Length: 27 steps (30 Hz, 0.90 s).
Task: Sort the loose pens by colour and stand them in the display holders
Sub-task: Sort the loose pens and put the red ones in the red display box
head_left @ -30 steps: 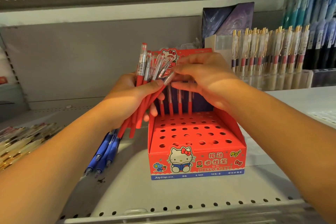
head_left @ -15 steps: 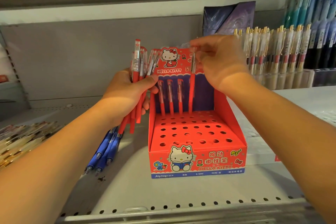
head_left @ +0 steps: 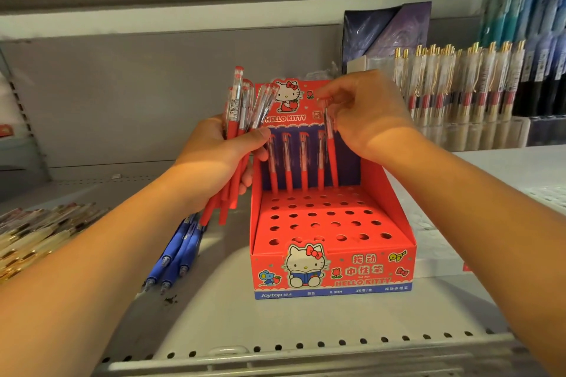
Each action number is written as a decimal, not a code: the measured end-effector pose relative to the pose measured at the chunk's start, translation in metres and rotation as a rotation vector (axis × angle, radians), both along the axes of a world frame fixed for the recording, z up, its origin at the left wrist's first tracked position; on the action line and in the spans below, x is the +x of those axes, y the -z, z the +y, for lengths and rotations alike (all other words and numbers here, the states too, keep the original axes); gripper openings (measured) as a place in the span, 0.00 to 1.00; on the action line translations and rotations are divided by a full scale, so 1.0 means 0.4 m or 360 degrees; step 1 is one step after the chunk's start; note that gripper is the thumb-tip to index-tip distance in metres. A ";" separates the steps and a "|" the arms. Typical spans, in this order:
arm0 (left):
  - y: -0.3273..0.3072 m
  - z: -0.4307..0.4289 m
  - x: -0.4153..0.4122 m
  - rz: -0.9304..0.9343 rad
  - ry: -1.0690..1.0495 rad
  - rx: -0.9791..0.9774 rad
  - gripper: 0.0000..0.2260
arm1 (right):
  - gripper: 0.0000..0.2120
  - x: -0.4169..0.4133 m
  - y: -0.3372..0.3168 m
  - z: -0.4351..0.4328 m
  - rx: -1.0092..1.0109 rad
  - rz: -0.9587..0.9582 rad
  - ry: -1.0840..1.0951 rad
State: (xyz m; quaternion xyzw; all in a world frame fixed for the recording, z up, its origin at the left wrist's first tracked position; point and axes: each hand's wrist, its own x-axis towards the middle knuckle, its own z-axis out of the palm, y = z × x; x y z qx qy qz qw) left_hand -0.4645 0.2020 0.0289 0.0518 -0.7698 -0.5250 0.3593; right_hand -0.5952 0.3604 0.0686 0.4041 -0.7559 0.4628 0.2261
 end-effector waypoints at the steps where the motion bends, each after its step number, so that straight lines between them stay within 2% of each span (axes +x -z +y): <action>1: 0.000 0.000 0.000 0.0006 0.0001 0.0000 0.10 | 0.17 -0.001 -0.002 0.002 0.0019 -0.0009 0.0020; 11: -0.002 0.002 0.007 -0.0002 -0.0004 -0.0013 0.11 | 0.17 0.022 0.004 0.005 0.0582 -0.0033 0.0335; 20: -0.003 0.004 0.009 0.0104 0.0086 -0.0013 0.08 | 0.20 0.042 -0.004 0.007 0.1117 0.0151 0.0525; 24: -0.003 0.012 0.010 0.0114 0.0123 -0.0030 0.09 | 0.21 0.035 -0.009 0.010 0.1083 0.0185 0.0527; 27: -0.007 0.017 0.013 0.0120 0.0155 -0.0047 0.09 | 0.20 0.034 -0.011 0.011 0.0798 0.0233 0.0427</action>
